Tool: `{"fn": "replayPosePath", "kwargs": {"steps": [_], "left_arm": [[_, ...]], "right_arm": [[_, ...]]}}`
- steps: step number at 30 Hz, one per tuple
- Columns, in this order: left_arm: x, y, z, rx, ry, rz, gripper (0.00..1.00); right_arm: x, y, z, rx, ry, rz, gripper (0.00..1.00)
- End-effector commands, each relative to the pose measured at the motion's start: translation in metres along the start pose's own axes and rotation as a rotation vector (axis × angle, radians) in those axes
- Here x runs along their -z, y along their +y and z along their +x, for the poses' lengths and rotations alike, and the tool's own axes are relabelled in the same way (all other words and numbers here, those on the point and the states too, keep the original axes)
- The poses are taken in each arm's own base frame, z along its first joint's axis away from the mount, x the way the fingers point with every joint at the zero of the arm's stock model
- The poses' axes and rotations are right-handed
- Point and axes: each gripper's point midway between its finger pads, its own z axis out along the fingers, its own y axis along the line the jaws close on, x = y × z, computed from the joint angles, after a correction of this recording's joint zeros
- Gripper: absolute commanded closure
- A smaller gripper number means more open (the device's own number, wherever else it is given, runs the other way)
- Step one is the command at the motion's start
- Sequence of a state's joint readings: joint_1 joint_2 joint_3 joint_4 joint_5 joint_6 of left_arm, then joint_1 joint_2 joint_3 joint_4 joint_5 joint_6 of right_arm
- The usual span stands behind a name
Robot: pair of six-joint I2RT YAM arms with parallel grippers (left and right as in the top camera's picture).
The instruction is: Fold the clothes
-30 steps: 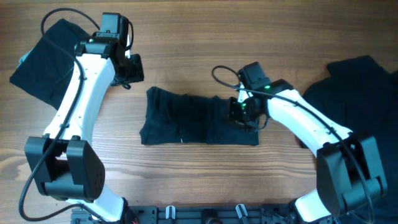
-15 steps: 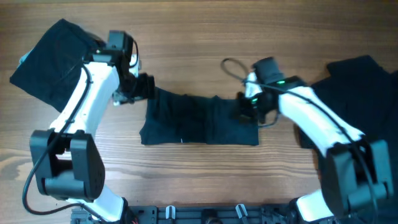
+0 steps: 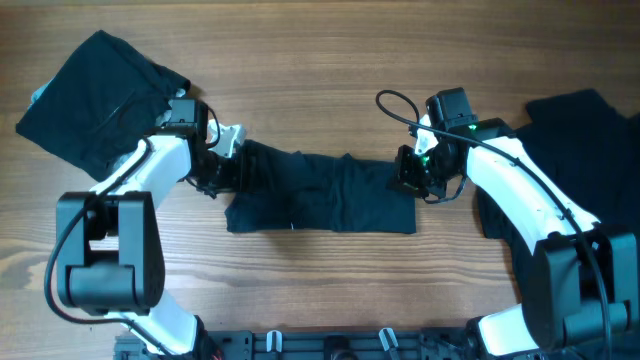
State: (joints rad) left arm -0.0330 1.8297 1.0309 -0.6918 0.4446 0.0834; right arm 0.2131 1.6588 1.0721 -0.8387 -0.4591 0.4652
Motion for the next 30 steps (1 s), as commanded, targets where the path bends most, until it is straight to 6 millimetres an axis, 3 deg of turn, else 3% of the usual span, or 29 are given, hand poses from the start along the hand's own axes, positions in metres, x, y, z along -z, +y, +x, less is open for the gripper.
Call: {"fn": "replayPosePath", "kwargs": {"steps": [1, 8, 11, 12, 15, 19, 21, 23, 30], "left_arm": [[-0.04, 0.023, 0.039, 0.053, 0.157, -0.03, 0.46], [-0.045, 0.023, 0.036, 0.051, 0.152, -0.017, 0.76], [-0.044, 0.021, 0.038, 0.06, 0.161, -0.004, 0.96], [-0.041, 0.021, 0.039, 0.071, 0.17, -0.004, 0.96], [-0.009, 0.026, 0.026, 0.186, 0.167, -0.033, 0.96], [0.068, 0.027, -0.006, 0.235, 0.102, -0.15, 0.96], [0.111, 0.007, -0.026, 0.241, 0.039, -0.164, 0.96], [0.124, -0.009, -0.037, 0.241, -0.006, -0.162, 0.96], [0.09, -0.092, -0.03, 0.158, 0.029, -0.148, 0.96]], "right_arm": [[0.004, 0.001, -0.005, 0.03, -0.023, 0.013, 0.86], [0.005, -0.006, -0.008, 0.018, -0.038, 0.038, 0.85], [0.007, -0.01, -0.009, 0.002, -0.038, 0.04, 0.85], [0.007, -0.01, -0.009, 0.002, -0.038, 0.04, 0.85], [0.008, -0.012, -0.01, 0.002, -0.043, 0.052, 0.86], [0.01, -0.017, -0.012, -0.015, -0.047, 0.059, 0.86], [0.01, -0.017, -0.012, -0.015, -0.048, 0.059, 0.86], [0.01, -0.017, -0.013, -0.015, -0.051, 0.058, 0.86], [0.011, -0.02, -0.014, -0.024, -0.052, 0.062, 0.86]]}}
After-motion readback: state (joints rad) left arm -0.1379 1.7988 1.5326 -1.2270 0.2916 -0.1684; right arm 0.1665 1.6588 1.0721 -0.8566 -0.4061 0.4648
